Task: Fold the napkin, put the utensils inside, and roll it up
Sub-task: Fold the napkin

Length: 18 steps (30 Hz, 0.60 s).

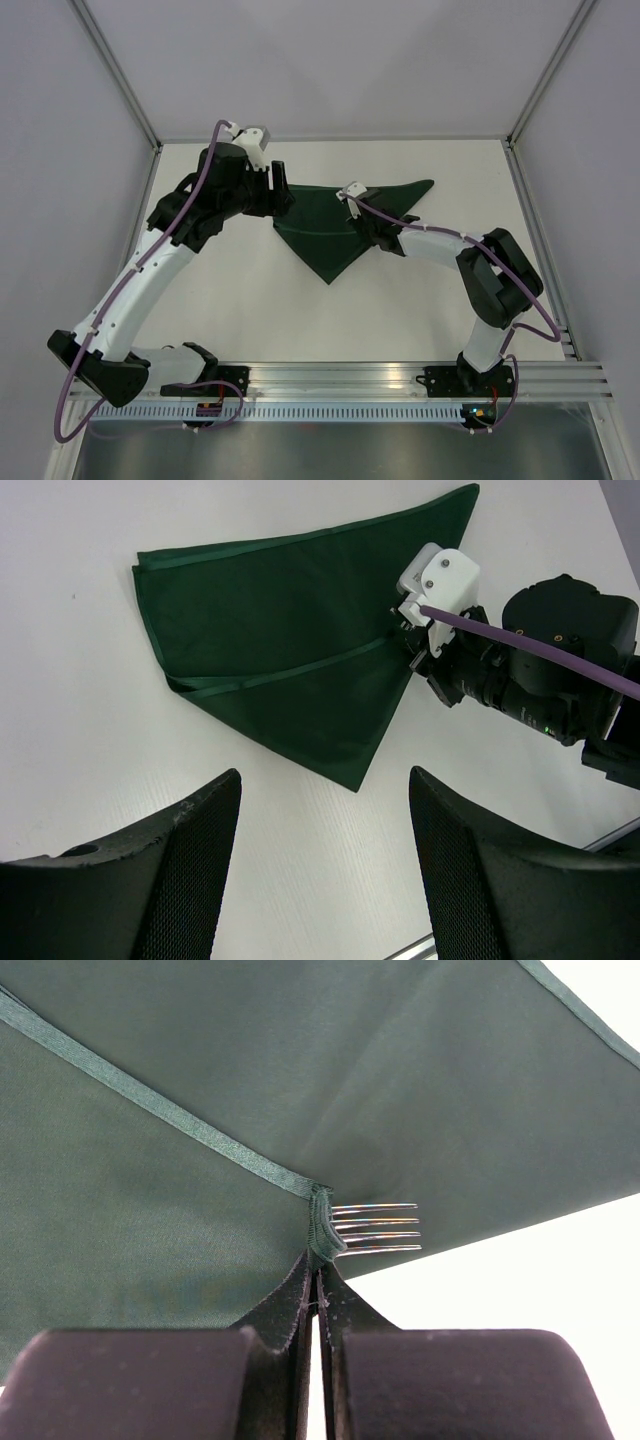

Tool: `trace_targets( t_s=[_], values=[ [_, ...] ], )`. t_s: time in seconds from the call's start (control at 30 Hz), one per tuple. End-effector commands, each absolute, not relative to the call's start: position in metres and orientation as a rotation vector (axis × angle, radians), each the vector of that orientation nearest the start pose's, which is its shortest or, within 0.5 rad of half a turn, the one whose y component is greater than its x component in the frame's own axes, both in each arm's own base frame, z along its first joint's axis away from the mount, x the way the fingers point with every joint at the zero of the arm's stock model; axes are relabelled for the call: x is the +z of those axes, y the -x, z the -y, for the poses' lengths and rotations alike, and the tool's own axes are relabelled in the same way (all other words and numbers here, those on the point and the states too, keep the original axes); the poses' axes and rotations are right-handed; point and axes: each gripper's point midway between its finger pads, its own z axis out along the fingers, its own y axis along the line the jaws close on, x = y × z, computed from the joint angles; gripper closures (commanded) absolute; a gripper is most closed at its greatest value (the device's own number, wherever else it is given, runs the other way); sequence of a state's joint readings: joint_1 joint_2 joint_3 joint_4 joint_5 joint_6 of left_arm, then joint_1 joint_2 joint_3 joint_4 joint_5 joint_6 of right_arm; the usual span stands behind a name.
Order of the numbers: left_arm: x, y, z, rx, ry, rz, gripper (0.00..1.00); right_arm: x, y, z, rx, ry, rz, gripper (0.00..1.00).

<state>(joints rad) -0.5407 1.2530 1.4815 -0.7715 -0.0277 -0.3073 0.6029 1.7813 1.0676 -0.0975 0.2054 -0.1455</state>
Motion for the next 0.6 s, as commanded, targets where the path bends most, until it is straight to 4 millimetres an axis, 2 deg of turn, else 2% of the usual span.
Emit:
trace_targets(
  t_s=[0.0, 0.57],
  values=[
    [0.318, -0.306, 0.197, -0.511, -0.236, -2.108, 0.28, 0.059, -0.389, -0.215, 0.003, 0.753, -2.205, 0.95],
    [0.308, -0.305, 0.204, -0.542, -0.271, -2.119, 0.28, 0.052, -0.392, -0.207, 0.007, 0.738, -2.245, 0.92]
  ],
)
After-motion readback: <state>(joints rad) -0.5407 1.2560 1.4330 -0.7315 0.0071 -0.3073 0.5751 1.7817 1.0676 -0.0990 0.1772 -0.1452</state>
